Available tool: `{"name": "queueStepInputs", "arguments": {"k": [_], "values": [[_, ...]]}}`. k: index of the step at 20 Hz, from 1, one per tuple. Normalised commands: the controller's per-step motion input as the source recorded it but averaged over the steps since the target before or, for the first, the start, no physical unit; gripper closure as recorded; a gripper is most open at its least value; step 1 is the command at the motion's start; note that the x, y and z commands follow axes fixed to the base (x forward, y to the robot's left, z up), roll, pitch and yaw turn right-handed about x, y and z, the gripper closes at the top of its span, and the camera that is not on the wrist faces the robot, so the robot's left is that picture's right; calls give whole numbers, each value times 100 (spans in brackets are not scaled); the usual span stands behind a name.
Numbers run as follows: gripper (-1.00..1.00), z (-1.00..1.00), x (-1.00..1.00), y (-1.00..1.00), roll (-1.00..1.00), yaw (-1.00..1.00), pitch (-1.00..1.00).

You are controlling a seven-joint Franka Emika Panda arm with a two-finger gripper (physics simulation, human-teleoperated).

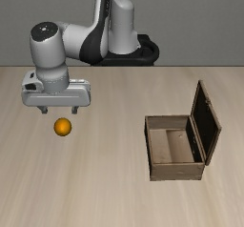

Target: Pick up the orange and put it in the box

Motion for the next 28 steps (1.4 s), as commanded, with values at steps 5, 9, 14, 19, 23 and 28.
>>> {"name": "queueStepInputs", "arguments": {"k": [5,9,14,19,23,28], "values": [[-100,-100,0,0,0,0,0],[100,-50,-25,0,0,0,0],[100,20,0,0,0,0,0],[100,0,0,0,0,0,0],[100,50,0,0,0,0,0],[100,100,0,0,0,0,0]]}}
